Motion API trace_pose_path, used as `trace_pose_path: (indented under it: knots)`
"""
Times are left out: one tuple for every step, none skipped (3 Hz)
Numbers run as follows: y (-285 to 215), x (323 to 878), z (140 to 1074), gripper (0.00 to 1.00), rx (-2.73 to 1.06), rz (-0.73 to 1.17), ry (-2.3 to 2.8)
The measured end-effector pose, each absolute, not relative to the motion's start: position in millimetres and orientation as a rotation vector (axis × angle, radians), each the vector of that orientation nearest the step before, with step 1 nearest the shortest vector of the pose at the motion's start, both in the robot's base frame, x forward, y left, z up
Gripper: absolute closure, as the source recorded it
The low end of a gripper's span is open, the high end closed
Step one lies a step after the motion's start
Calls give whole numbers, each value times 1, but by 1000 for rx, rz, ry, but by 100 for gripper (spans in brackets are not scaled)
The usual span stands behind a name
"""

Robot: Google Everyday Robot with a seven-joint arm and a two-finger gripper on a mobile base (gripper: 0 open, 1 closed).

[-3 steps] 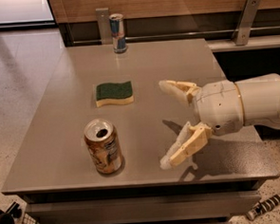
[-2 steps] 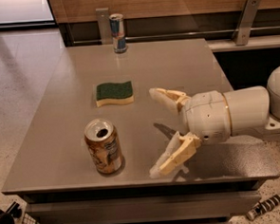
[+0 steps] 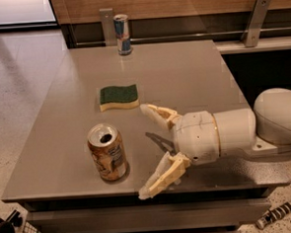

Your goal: Move orange can near redbull can

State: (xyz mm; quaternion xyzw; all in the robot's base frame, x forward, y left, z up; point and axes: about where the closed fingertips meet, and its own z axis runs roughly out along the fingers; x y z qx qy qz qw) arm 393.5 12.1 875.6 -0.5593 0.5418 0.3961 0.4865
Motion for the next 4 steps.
trace_pose_path:
  knots:
    - [29, 387, 872, 0, -1344, 1013, 1263]
    - [49, 384, 872, 1, -1326, 1071, 1206]
    - [60, 384, 869, 22, -1316, 1104, 1182]
    - [70, 382, 867, 46, -1327, 1117, 1159]
